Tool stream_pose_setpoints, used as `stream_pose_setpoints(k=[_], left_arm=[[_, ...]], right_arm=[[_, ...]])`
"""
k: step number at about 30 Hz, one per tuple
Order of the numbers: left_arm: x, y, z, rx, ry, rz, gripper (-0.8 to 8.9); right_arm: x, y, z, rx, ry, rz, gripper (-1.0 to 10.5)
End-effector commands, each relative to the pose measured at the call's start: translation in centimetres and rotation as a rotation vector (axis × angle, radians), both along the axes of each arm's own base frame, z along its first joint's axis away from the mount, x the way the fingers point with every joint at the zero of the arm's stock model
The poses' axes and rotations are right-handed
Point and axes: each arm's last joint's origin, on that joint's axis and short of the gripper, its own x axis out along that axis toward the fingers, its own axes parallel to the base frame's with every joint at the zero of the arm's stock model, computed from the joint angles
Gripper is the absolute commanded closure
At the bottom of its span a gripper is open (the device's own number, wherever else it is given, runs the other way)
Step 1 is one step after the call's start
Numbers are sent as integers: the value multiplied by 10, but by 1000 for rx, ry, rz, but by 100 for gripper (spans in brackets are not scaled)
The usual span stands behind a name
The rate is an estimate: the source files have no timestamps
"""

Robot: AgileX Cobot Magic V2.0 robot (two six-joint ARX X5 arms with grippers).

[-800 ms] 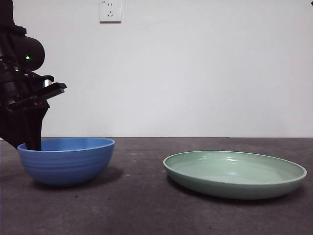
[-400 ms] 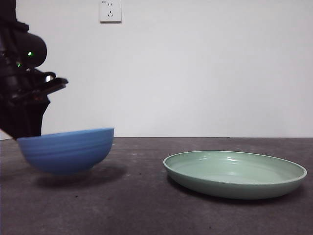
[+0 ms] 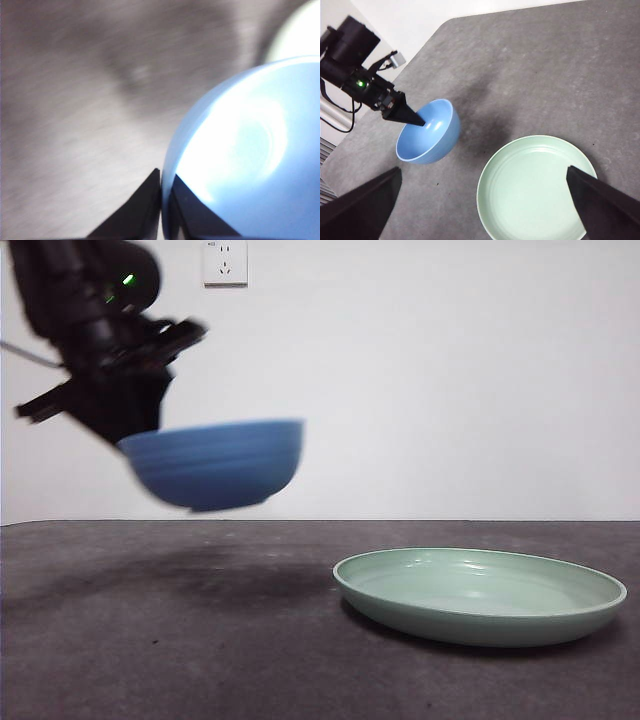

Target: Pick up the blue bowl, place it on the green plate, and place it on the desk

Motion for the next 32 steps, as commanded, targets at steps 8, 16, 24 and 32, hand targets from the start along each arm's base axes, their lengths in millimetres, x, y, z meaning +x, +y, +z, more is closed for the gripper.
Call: stream_pose_setpoints(k=[8,16,24,32], left_arm=[[-10,-79,25,5,-110,-127,798],[-8,-145,11,31,-87,-264,798],[7,-214,-7,70,-105,-387,799],[11,-220,-24,172,-119,-379,799]], right_arm=[[-19,-1,4,-49,-2,-53,401],[-35,-1,2,-64,24,-76,401],[-49,0,1,-62,26,-76,401],[-54,0,-1,-61,54,-77,401]])
